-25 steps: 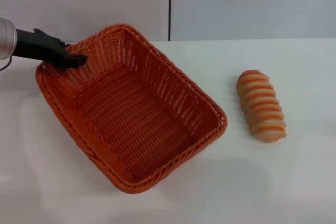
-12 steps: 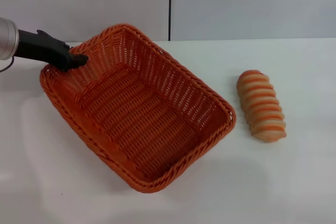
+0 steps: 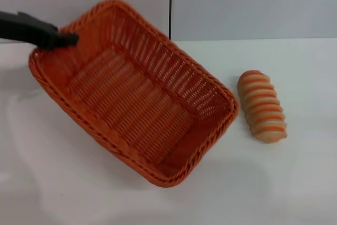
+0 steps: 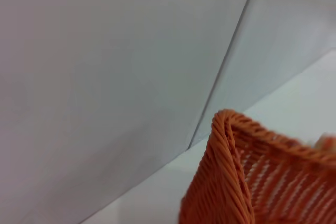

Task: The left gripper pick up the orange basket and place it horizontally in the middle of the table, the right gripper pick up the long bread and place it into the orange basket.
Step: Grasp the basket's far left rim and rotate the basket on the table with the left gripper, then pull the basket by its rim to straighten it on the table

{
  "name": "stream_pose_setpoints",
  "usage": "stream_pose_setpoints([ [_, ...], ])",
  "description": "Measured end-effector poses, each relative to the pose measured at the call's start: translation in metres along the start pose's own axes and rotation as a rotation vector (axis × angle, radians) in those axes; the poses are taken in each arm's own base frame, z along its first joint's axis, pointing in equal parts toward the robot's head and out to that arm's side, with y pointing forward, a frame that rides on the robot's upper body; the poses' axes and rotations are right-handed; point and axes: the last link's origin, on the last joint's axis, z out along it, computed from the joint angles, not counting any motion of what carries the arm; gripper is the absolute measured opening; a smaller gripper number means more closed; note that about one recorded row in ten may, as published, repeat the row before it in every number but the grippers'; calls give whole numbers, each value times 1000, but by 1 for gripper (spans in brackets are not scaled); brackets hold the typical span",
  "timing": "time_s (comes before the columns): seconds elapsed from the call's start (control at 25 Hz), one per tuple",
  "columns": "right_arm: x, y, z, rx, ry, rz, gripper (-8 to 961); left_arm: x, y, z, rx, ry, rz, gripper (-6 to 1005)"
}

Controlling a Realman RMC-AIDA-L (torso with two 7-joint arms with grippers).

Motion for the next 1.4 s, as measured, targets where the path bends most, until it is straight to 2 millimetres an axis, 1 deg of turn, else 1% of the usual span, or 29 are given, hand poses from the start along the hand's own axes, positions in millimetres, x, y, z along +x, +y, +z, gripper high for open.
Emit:
stream_pose_setpoints([
  [0.04, 0, 0, 0, -1, 1, 0, 518, 1, 0, -6, -11, 19, -23, 183],
  [0.08, 1, 1, 0, -3, 3, 0, 517, 1, 0, -6, -11, 19, -23, 178],
  [0.12, 2, 2, 1, -9, 9, 1, 517, 1, 0, -11, -22, 39, -50, 173],
  [0.16, 2, 2, 1, -9, 9, 1, 517, 1, -2, -22, -46, 80, -109, 173],
  [0.28, 3, 3, 3, -15, 15, 3, 517, 1, -2, -22, -46, 80, -109, 172],
  [0.32, 4, 4, 5, -20, 19, 5, 517, 0, -3, -27, -56, 99, -139, 172],
  [0.36, 4, 4, 5, -20, 19, 5, 517, 0, -3, -27, -56, 99, -139, 173],
  [0.4, 5, 4, 6, -21, 21, 5, 517, -12, -5, -45, -89, 164, -242, 175],
  [0.44, 5, 5, 7, -22, 23, 6, 517, -12, -5, -45, -89, 164, -242, 176],
  [0.48, 6, 5, 8, -23, 24, 7, 517, -18, -6, -50, -96, 184, -279, 177],
  [0.52, 7, 6, 9, -27, 27, 9, 517, -18, -6, -50, -96, 184, -279, 178],
  [0.56, 7, 6, 9, -27, 27, 9, 517, -31, -8, -55, -96, 209, -338, 180],
  [0.68, 8, 9, 12, -39, 32, 13, 517, -45, -10, -59, -77, 215, -383, 184],
  [0.72, 10, 10, 14, -39, 38, 14, 517, -55, -11, -61, -61, 223, -414, 185],
  [0.8, 11, 10, 15, -38, 41, 15, 517, -62, -12, -63, -51, 234, -436, 187],
  [0.88, 12, 10, 16, -35, 47, 15, 516, -78, -13, -67, -31, 259, -487, 190],
  [0.92, 13, 10, 17, -33, 50, 14, 516, -78, -13, -67, -31, 259, -487, 191],
  [0.96, 13, 10, 17, -33, 50, 14, 516, -94, -11, -68, -21, 274, -529, 193],
  [1.04, 13, 11, 18, -34, 51, 15, 516, -101, -9, -68, -21, 276, -547, 195],
  [1.08, 14, 11, 19, -34, 52, 15, 516, -101, -9, -68, -21, 276, -547, 196],
  [1.12, 15, 11, 21, -33, 56, 15, 516, -107, -7, -68, -19, 279, -560, 198],
  [1.16, 15, 11, 21, -33, 56, 15, 516, -124, -3, -68, -29, 283, -600, 199],
  [1.2, 15, 11, 22, -33, 60, 13, 516, -129, -2, -68, -36, 283, -615, 200],
  [1.24, 15, 11, 23, -34, 63, 9, 516, -133, -1, -67, -41, 285, -625, 202],
  [1.28, 15, 10, 24, -36, 67, 6, 516, -133, -1, -67, -41, 285, -625, 203],
  [1.32, 15, 10, 25, -38, 70, 4, 516, -139, 1, -67, -49, 286, -642, 204],
  [1.36, 16, 11, 25, -41, 72, 3, 516, -139, 1, -67, -49, 286, -642, 205],
  [1.4, 16, 11, 26, -44, 74, 3, 516, -153, 5, -65, -74, 299, -682, 207],
])
